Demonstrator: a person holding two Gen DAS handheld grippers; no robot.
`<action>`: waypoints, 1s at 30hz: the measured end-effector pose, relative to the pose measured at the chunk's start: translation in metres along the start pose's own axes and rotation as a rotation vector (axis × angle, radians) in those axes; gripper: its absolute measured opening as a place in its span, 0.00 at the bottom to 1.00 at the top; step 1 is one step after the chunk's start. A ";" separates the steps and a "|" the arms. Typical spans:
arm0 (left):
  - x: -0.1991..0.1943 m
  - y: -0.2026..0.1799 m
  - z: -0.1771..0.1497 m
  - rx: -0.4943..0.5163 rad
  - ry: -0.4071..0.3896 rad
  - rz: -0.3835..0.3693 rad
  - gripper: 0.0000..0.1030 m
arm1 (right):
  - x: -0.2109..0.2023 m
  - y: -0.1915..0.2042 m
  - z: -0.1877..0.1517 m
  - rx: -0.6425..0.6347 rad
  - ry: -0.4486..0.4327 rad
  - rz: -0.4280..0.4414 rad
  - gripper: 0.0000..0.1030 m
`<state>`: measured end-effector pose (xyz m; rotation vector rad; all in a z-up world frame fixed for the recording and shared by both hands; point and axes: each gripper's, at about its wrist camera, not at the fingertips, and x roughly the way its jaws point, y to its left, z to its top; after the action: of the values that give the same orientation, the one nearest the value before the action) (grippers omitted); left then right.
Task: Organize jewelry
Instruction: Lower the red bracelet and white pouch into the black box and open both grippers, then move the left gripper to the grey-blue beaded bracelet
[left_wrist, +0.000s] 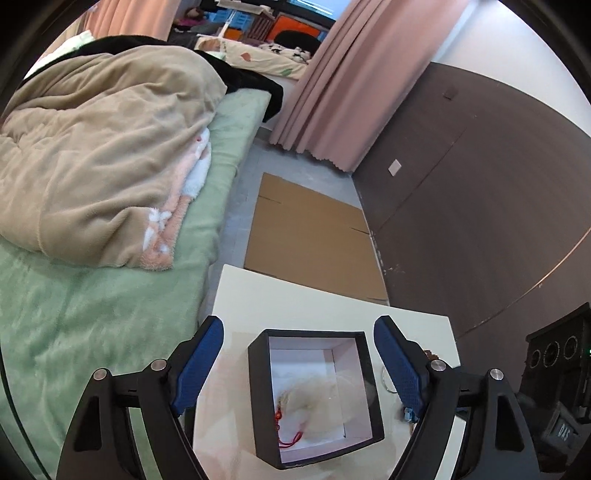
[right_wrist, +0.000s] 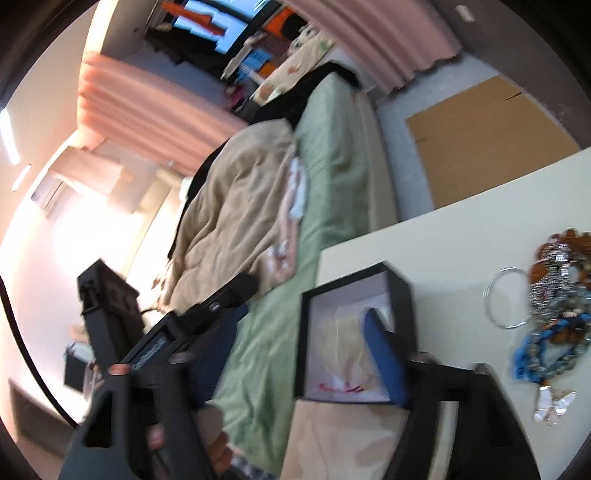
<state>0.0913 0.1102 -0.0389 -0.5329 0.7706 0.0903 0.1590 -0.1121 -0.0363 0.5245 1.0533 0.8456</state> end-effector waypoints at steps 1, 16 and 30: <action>-0.001 -0.001 -0.001 0.004 0.001 -0.001 0.81 | -0.004 -0.002 0.001 0.005 -0.003 -0.005 0.72; -0.009 -0.042 -0.027 0.113 0.015 -0.047 0.81 | -0.081 -0.036 -0.004 0.059 -0.105 -0.202 0.72; -0.006 -0.084 -0.055 0.191 0.042 -0.088 0.81 | -0.118 -0.064 -0.014 0.137 -0.137 -0.305 0.72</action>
<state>0.0747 0.0118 -0.0320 -0.3871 0.7867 -0.0761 0.1411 -0.2454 -0.0257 0.5132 1.0373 0.4654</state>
